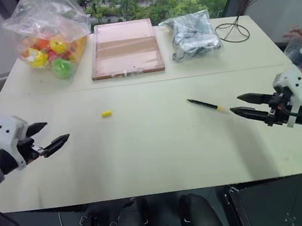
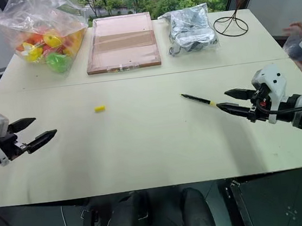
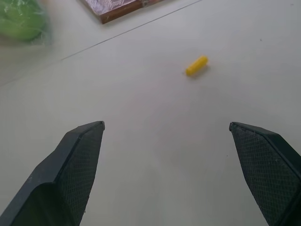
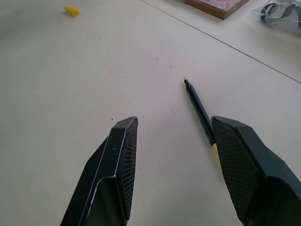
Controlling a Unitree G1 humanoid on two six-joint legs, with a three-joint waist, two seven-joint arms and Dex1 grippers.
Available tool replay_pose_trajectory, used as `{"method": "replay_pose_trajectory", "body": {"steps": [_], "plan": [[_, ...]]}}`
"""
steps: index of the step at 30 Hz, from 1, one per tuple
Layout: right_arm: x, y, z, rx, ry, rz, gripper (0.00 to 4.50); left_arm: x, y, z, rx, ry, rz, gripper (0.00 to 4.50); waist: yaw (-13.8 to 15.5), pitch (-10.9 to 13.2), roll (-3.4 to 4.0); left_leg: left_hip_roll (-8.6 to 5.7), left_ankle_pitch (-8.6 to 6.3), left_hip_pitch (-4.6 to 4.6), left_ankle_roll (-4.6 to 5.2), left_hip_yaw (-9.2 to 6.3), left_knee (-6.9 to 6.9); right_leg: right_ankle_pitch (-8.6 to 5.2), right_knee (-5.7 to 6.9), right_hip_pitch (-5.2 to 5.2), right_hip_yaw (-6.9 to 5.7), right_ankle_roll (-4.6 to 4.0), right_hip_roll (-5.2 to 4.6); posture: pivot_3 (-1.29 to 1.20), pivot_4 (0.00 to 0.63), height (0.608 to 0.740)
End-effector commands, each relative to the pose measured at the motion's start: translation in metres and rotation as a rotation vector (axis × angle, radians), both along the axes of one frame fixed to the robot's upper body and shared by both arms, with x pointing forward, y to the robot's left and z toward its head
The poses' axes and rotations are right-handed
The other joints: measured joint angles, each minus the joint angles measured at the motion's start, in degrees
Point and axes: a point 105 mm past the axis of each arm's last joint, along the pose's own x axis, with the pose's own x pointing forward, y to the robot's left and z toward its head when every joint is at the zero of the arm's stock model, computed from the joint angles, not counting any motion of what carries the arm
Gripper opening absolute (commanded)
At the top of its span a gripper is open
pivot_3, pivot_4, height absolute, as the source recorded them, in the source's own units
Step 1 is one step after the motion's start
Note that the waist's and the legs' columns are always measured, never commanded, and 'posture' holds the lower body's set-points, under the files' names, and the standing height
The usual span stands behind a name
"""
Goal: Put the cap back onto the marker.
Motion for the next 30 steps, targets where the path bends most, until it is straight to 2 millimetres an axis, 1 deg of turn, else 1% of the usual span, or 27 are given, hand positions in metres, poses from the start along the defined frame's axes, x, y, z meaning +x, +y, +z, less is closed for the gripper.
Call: {"method": "replay_pose_trajectory", "body": {"steps": [1,13,21,24,26,30], "plan": [[0.001,0.008,0.008,-0.009,-0.043,0.02,2.56,-0.001,-0.001,0.008,-0.018,-0.032,-0.016,4.45,-0.01,0.0,0.0,0.0,0.03,-0.01,0.05,0.01,0.0,0.0,0.0,-0.01,0.0,0.0,0.0,0.0,0.15,0.74],[0.001,0.014,0.005,0.002,-0.052,0.017,2.56,0.0,-0.004,0.003,-0.016,-0.036,-0.019,4.45,0.03,0.0,0.0,0.01,0.06,-0.02,0.09,0.04,0.0,0.01,0.01,-0.01,0.0,0.01,0.0,0.0,0.15,0.74],[0.002,0.015,0.003,0.006,-0.05,0.014,2.56,0.0,-0.003,0.002,-0.009,-0.033,-0.018,4.45,0.03,0.0,0.0,0.01,0.07,-0.02,0.1,0.05,0.0,0.01,0.01,-0.01,0.0,0.01,0.0,0.0,0.15,0.74],[0.002,0.015,0.003,0.009,-0.051,0.012,2.56,0.001,-0.002,0.005,0.0,-0.043,-0.025,4.45,0.04,0.0,0.0,0.01,0.07,-0.02,0.1,0.05,0.0,0.02,0.02,-0.01,0.0,0.02,0.0,0.0,0.15,0.74],[0.003,0.015,0.003,0.011,-0.052,0.012,2.56,0.006,0.0,0.008,0.021,-0.065,-0.025,4.45,0.09,0.0,0.0,0.01,0.07,-0.01,0.1,0.06,0.0,0.02,0.02,-0.01,0.0,0.02,0.0,0.0,0.15,0.74],[0.005,0.016,0.002,0.009,-0.055,0.015,2.56,0.013,-0.008,0.014,0.018,-0.077,-0.098,4.45,0.23,0.0,0.0,0.0,0.07,-0.02,0.1,0.06,0.01,0.02,0.02,0.0,-0.01,0.02,0.01,0.0,0.15,0.74]]}}
